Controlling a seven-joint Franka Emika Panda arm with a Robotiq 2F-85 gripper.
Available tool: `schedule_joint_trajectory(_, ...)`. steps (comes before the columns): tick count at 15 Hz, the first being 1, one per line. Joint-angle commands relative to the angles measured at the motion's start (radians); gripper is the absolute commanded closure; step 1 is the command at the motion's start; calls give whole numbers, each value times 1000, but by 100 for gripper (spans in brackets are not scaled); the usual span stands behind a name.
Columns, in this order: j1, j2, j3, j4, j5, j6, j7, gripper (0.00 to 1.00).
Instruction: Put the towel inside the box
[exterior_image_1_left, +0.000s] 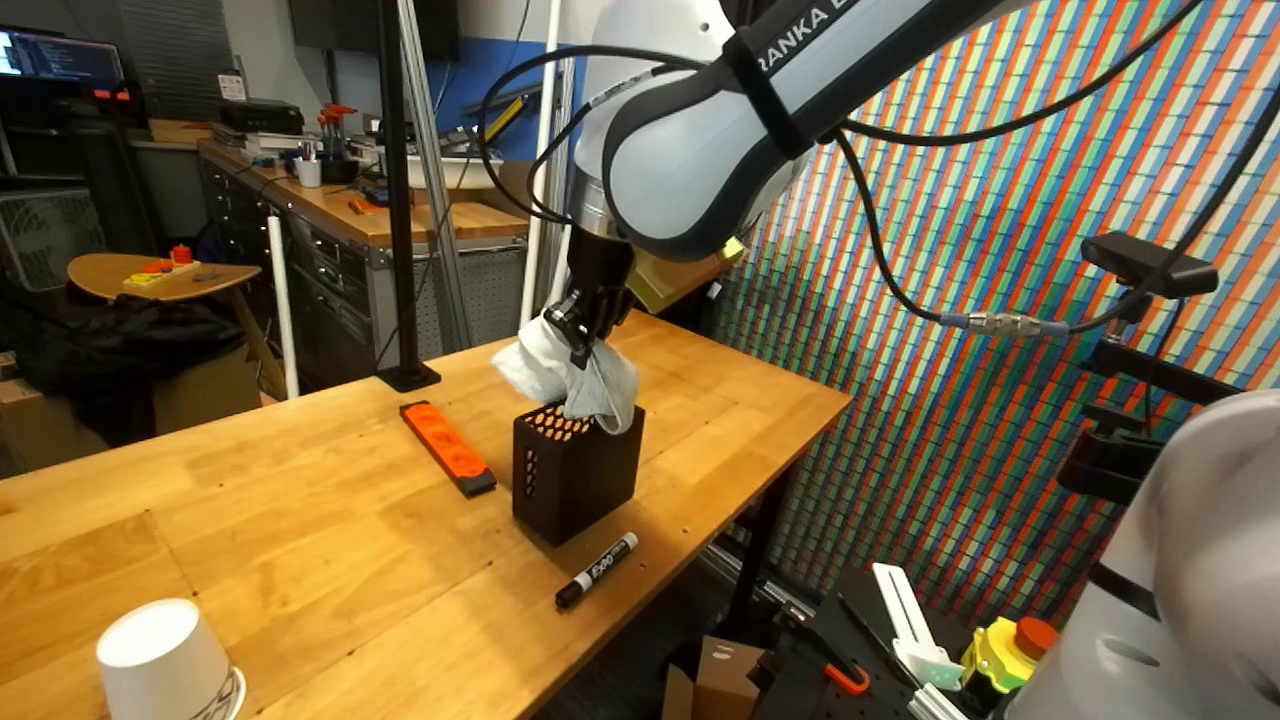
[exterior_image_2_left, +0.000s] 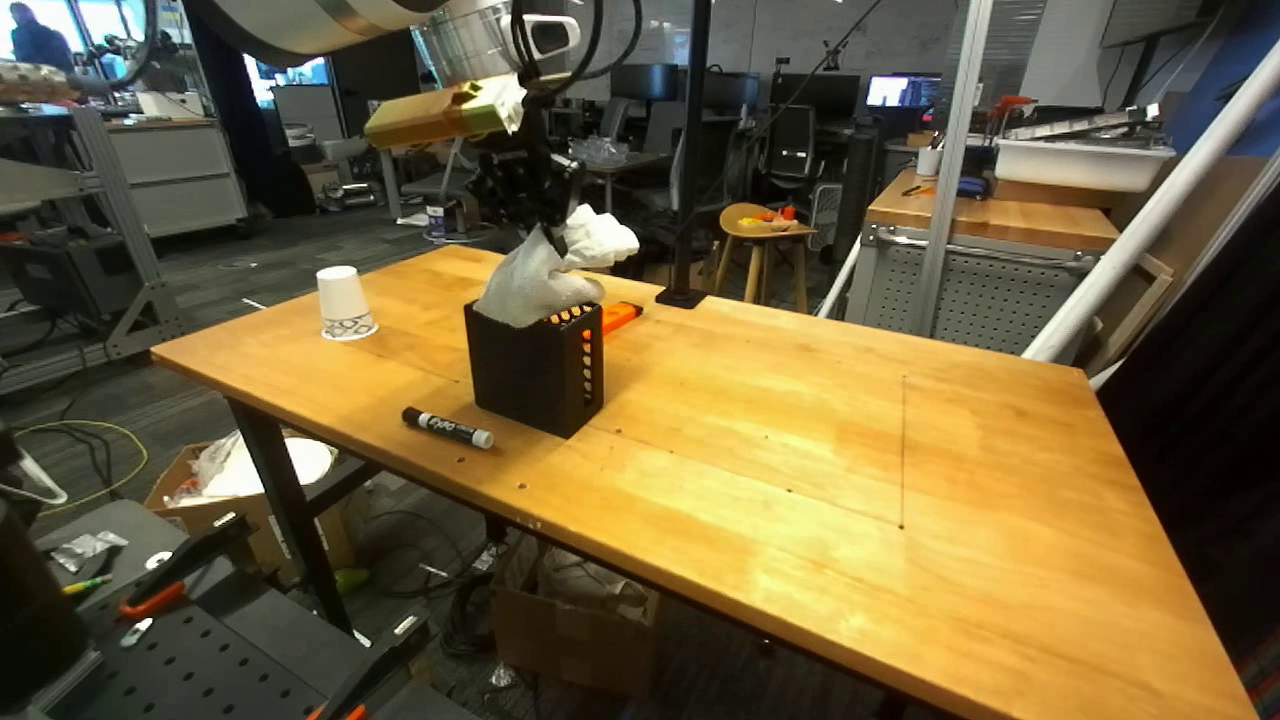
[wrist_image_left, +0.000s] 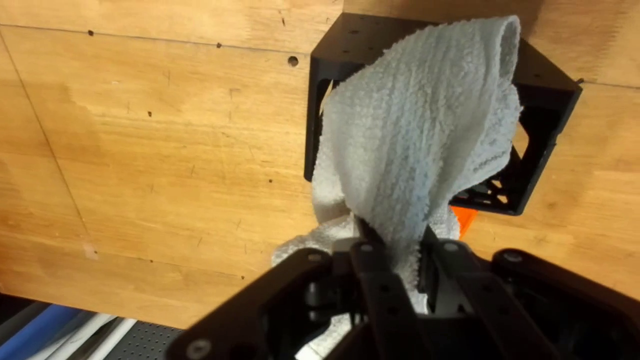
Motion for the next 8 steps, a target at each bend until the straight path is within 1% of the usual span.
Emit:
schedule_joint_trajectory(1,2,-25,22,-32,-9,-9,21,94)
schedule_joint_trajectory(8,15,19,45,-32,-8,-3,14,94)
